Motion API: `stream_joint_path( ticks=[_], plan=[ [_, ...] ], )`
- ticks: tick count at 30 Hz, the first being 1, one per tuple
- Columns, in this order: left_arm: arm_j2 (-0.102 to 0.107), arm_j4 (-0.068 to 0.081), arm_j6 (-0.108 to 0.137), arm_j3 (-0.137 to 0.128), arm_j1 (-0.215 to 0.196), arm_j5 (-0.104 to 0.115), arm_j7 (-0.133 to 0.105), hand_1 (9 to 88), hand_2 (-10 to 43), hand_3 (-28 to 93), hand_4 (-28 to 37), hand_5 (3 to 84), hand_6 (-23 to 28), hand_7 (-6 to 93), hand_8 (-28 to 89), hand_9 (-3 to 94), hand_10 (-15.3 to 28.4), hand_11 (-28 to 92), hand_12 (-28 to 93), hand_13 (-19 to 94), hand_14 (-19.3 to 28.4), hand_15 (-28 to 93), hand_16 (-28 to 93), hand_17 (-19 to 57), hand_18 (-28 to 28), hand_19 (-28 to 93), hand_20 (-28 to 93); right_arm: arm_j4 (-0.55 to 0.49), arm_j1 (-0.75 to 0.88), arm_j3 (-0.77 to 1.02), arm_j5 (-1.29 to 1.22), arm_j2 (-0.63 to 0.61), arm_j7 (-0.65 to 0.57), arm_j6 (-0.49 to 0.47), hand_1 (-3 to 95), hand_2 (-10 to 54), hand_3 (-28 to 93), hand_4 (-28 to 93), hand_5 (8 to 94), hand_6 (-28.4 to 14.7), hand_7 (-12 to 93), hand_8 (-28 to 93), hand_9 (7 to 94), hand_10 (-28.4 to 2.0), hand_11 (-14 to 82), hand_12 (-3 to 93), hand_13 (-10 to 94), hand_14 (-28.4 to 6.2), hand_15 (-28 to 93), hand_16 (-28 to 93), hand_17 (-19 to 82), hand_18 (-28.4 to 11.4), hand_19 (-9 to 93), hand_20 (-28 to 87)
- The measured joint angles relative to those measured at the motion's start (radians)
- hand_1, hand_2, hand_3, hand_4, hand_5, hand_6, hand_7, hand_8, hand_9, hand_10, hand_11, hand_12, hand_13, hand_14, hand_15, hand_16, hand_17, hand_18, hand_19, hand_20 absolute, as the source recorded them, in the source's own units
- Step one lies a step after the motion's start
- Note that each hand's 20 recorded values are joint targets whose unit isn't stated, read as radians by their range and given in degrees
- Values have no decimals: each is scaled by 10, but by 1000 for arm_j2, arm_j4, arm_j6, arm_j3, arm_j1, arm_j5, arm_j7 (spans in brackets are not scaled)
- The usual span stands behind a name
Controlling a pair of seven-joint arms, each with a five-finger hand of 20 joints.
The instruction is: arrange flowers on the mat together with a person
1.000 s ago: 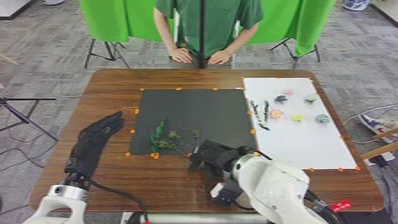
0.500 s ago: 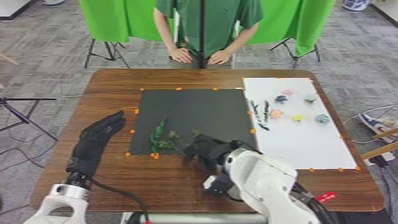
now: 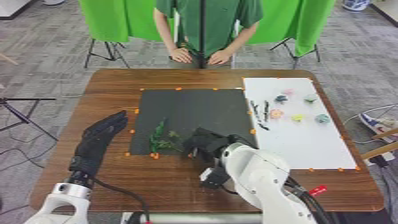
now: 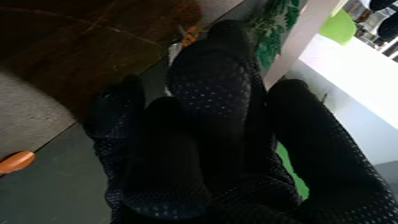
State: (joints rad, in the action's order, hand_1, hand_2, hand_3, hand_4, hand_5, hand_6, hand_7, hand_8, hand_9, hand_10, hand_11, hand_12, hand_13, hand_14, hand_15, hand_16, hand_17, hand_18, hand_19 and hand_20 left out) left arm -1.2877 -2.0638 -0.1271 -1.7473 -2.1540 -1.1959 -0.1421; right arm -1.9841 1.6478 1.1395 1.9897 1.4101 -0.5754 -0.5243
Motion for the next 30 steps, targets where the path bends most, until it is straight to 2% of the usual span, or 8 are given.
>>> stream_joint_path(
  ticks=[13,18,20,21,23,25,27,30],
  plan=[
    [-1,1,-3,1,2,0,-1,262,-92,632,-163,426,35,90,-42,397,115,94,160,272,156,64,67,-10,135,46,179,17,-10,-32,77,4,31,24,241,205,690,-130,744,-23,101,-105,937,-125,505,195,870,-108,786,365,426,-284,870,456],
    [-5,-1,-3,0,-3,0,-1,261,-92,632,-162,427,36,90,-42,397,115,95,161,272,157,64,68,-10,135,47,179,-38,41,46,-171,0,61,92,227,149,694,-134,750,-17,105,-103,937,-129,491,197,860,-112,785,367,409,-279,848,455],
    [-5,-2,-3,-1,-5,0,-2,261,-92,631,-163,428,35,90,-42,398,115,95,161,273,157,64,68,-9,134,47,179,-81,74,96,-314,-2,130,148,224,138,694,-139,744,-16,108,-101,937,-138,419,218,833,-122,759,359,376,-262,774,459],
    [-5,-2,-3,-1,-5,0,-2,261,-91,631,-163,428,35,91,-42,398,115,95,161,273,157,64,67,-9,134,47,179,-98,86,118,-370,-3,182,177,220,131,697,-140,726,-15,110,-99,912,-152,350,225,798,-130,717,345,334,-240,695,449],
    [-5,-1,-3,1,-4,0,-4,262,-92,632,-163,430,35,92,-42,402,117,98,161,278,156,66,68,-7,134,47,179,-117,99,158,-452,-8,311,228,204,112,711,-143,683,-18,110,-96,826,-166,241,218,710,-152,525,293,266,-199,525,408],
    [-4,-1,-2,7,-1,1,-11,264,-90,633,-164,438,36,97,-42,410,118,103,161,289,155,69,67,1,129,42,175,-118,106,204,-511,-11,441,249,173,94,739,-149,624,-17,103,-92,706,-167,133,185,606,-162,285,273,226,-184,370,374],
    [-3,-1,4,21,0,2,-28,262,-84,635,-166,444,36,102,-45,417,121,107,158,299,156,71,63,13,119,35,169,-115,117,260,-579,-15,544,249,133,75,771,-154,520,-12,86,-87,556,-161,73,151,455,-163,137,256,189,-178,230,326],
    [5,0,36,56,1,9,-77,256,-77,643,-171,449,36,107,-49,423,124,111,152,308,154,72,47,30,106,25,161,-103,152,339,-707,-26,658,253,87,64,793,-162,422,-8,69,-83,439,-156,45,127,319,-150,72,212,151,-159,110,269]
  ],
)
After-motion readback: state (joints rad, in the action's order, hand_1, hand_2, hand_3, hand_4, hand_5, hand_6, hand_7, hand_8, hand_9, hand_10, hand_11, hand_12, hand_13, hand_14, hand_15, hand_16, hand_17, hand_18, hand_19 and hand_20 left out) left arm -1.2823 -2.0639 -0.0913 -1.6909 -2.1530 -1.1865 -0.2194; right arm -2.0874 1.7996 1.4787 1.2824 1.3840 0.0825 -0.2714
